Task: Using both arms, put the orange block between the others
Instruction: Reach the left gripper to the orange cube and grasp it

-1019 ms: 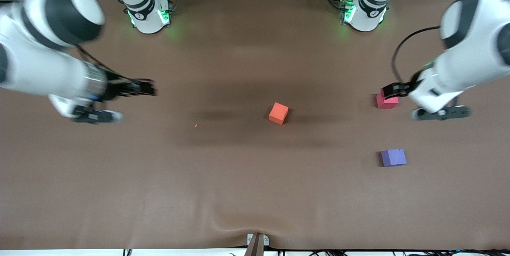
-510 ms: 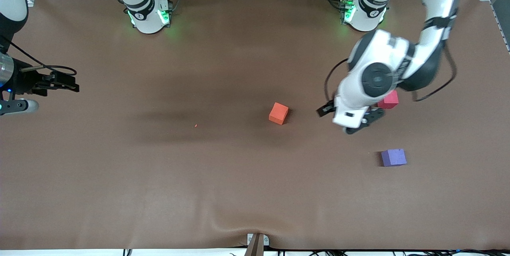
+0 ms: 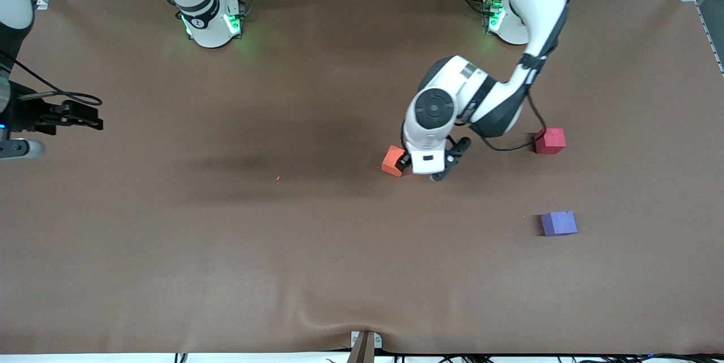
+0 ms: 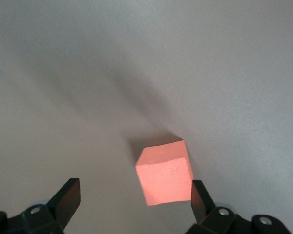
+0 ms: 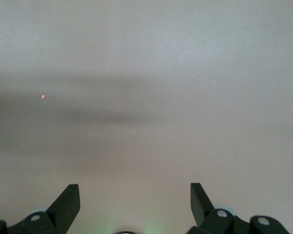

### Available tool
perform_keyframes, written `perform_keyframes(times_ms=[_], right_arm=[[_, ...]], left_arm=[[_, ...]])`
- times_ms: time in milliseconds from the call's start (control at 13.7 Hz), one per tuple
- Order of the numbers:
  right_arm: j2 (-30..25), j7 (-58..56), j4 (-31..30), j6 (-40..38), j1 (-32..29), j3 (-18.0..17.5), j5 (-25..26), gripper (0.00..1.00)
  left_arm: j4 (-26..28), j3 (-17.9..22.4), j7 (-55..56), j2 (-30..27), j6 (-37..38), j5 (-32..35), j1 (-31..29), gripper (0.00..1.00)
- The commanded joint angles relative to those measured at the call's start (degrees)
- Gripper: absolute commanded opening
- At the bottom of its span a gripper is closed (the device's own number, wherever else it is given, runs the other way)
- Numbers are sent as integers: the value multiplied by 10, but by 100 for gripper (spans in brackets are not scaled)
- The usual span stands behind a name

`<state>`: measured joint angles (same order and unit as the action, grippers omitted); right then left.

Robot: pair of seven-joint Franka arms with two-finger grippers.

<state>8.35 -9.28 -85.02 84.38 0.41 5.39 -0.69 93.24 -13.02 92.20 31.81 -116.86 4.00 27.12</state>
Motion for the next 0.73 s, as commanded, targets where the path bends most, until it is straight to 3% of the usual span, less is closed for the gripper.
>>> perform_keyframes(times_ms=[0,146,364,655], right_arm=[[-14,-15,4,-3,-30,-13,9,100],[-14,-15,2,-4,-37,-15,6,100],[-14,-14,2,-4,-59,-48,7,100],[-11,-11,6,-13,-59,-49,10,100]], left_arm=[[-10,5,71,28,-35,26,15,100],[-7,5,113,42,-56,38,28,100],[-4,5,158,61,-95,41,36,100],[18,5,184,67,-116,63,40,100]])
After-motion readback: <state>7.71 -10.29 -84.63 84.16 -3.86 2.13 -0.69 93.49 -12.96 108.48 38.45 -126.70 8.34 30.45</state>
